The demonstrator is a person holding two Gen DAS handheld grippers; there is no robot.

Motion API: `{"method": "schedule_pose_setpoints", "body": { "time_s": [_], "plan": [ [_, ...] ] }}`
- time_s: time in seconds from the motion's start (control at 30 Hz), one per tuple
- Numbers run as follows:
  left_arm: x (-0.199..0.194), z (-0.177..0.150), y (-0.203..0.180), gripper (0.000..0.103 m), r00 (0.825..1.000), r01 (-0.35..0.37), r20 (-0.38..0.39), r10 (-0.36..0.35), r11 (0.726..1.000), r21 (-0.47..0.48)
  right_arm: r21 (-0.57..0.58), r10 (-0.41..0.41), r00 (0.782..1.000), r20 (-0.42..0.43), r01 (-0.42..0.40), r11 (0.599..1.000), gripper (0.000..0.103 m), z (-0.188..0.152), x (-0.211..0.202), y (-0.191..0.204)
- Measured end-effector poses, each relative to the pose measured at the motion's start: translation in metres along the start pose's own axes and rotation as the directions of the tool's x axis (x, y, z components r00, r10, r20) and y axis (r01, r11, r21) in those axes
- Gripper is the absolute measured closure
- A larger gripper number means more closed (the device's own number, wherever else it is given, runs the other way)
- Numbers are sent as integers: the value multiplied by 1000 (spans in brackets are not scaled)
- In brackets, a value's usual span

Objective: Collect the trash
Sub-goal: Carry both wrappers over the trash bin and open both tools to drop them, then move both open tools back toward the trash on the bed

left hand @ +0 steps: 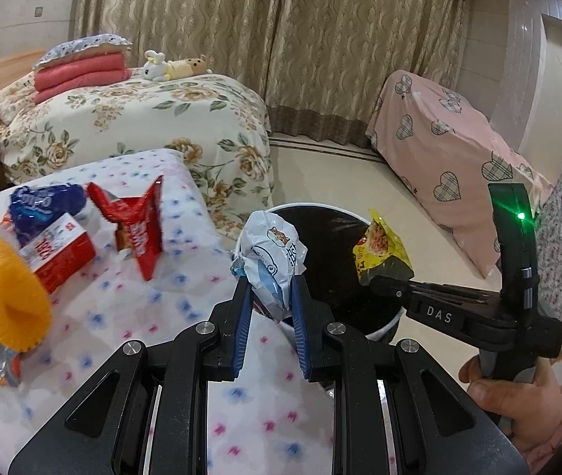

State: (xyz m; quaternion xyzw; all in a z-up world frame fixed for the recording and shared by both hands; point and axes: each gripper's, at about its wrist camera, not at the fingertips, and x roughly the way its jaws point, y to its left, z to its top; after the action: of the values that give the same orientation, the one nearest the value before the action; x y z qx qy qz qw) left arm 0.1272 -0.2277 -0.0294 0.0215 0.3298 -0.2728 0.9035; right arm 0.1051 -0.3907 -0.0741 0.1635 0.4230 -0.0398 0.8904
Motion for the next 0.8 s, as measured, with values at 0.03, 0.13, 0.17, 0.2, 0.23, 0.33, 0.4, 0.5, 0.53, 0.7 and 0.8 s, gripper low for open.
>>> {"method": "schedule_pose_setpoints", "body": {
  "time_s": [0.03, 0.13, 0.17, 0.2, 0.23, 0.33, 0.4, 0.5, 0.53, 0.7, 0.8],
  "plan": [
    [2, 1, 1, 84, 1000, 2, -3, -2, 1000, 0, 2, 1, 1000, -2, -1, 1000, 91, 1, 1, -1],
    [11, 3, 0, 84, 1000, 9, -21, -9, 1000, -6, 5, 2, 1000, -10, -1, 1000, 91, 3, 3, -4],
    [13, 4, 0, 84, 1000, 11, -25, -11, 1000, -8, 7, 3, 1000, -12, -2, 1000, 91, 4, 4, -5],
    [15, 5, 0, 84, 1000, 12, -28, -12, 1000, -9, 9, 2, 1000, -13, -2, 1000, 91, 4, 5, -6],
    [18, 7, -1, 84, 999, 12, -31, -12, 1000, -9, 10, 1, 1000, -14, -1, 1000, 91, 5, 5, -6],
    [23, 9, -2, 83, 999, 19, -43, -19, 1000, -18, 16, 1, 1000, -15, -1, 1000, 88, 7, 6, -9],
    [28, 11, -1, 82, 998, 26, -55, -27, 999, -27, 23, -4, 1000, -16, 5, 1000, 87, 8, 6, -11],
    [32, 9, -2, 76, 997, 29, -67, -30, 999, -26, 41, -7, 1000, -17, 8, 999, 85, 9, 5, -15],
    [33, 9, -3, 71, 997, 26, -71, -28, 999, -23, 46, -11, 1000, -16, 12, 999, 81, 8, 5, -16],
    [28, 5, -3, 47, 998, 6, -58, -8, 1000, -27, 69, -11, 1000, -5, 11, 998, 57, 8, 0, -21],
    [21, 4, 2, 47, 999, -6, -48, 5, 1000, -31, 78, -7, 1000, 8, 7, 997, 56, 8, -4, -21]
  ]
}}
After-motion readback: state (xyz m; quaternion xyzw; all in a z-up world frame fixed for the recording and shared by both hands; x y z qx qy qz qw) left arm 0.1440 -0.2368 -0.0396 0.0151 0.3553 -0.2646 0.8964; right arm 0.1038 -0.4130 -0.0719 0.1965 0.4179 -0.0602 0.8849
